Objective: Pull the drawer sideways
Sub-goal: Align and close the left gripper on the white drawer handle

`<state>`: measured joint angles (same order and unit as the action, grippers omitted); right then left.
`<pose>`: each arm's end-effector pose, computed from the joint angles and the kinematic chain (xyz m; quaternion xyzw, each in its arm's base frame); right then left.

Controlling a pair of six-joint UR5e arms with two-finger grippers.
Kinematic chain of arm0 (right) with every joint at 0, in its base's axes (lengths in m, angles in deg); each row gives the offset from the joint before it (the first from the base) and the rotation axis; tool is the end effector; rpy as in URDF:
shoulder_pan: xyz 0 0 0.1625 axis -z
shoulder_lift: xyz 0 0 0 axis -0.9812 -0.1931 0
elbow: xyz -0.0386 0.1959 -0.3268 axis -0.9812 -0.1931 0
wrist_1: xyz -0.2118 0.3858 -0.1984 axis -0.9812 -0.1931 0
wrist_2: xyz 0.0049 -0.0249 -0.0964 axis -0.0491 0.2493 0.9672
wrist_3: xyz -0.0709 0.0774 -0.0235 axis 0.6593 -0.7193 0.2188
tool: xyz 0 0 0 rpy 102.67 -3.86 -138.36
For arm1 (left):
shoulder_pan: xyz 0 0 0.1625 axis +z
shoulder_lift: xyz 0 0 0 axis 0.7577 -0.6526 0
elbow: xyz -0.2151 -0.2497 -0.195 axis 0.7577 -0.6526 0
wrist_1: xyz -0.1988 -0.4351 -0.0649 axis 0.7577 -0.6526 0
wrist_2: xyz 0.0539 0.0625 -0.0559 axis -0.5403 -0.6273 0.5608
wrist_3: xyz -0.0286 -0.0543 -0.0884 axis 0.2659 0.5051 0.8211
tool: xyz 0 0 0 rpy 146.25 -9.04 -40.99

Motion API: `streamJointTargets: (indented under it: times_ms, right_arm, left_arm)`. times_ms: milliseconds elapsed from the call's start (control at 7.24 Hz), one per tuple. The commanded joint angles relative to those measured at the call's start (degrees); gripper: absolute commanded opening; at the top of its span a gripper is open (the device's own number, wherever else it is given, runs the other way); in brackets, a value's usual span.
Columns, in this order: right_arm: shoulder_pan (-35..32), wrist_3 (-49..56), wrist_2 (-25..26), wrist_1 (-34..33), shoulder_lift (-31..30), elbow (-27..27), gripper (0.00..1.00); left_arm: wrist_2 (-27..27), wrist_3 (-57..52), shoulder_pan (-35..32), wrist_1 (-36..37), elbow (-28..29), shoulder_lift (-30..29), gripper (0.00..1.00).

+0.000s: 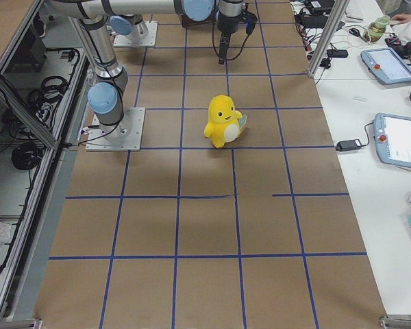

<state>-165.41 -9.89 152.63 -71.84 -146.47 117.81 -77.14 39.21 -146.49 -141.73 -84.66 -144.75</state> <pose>0.0929 -0.5754 0.4578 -0.0835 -0.9954 -0.0361 0.0284 -0.1011 -0.5402 0.1083 0.0392 0.7875 0.1097 0.6052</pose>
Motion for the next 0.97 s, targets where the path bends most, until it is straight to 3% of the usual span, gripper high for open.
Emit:
streamJointTargets:
  times_ms: [0, 138, 415, 553, 829]
  right_arm:
    - [0.1, 0.0, 0.0, 0.0, 0.0, 0.0, 1.0]
    - [0.0, 0.0, 0.0, 0.0, 0.0, 0.0, 1.0]
    - [0.1, 0.0, 0.0, 0.0, 0.0, 0.0, 1.0]
    - [0.0, 0.0, 0.0, 0.1, 0.0, 0.0, 1.0]
    - [0.0, 0.0, 0.0, 0.0, 0.0, 0.0, 1.0]
  left_arm:
    - [-0.8, 1.5, 0.3, -0.2, 0.0, -1.8, 0.99]
    - [-0.9, 1.5, 0.3, -1.6, 0.0, -1.8, 0.92]
    - [-2.2, 1.5, 0.4, -2.9, 0.0, -1.8, 0.87]
    - [-3.8, 1.5, 0.5, -3.8, -0.1, -1.8, 0.79]
    - [-4.2, 1.5, 1.5, -4.7, -0.1, -1.7, 0.8]
